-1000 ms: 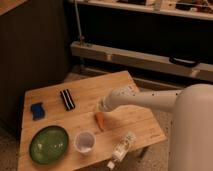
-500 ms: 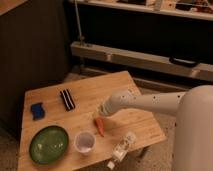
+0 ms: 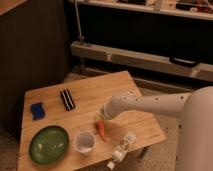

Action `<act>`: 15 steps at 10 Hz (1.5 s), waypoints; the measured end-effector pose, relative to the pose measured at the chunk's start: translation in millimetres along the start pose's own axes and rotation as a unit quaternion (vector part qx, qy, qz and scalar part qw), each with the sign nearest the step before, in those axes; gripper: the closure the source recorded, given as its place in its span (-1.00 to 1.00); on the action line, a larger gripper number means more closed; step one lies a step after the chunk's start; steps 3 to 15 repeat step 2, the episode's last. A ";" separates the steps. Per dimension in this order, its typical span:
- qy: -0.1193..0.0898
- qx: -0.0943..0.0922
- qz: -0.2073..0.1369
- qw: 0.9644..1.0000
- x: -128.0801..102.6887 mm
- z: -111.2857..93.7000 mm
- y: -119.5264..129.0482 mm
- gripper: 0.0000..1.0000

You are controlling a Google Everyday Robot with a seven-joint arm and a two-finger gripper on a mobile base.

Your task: Drag the pepper across the table

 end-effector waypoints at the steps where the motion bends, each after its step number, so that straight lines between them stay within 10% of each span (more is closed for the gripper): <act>1: 0.002 0.001 -0.001 1.000 3.3 -2.9 1.7 0.38; 15: 0.003 0.000 -0.002 1.000 5.9 -5.8 5.5 0.38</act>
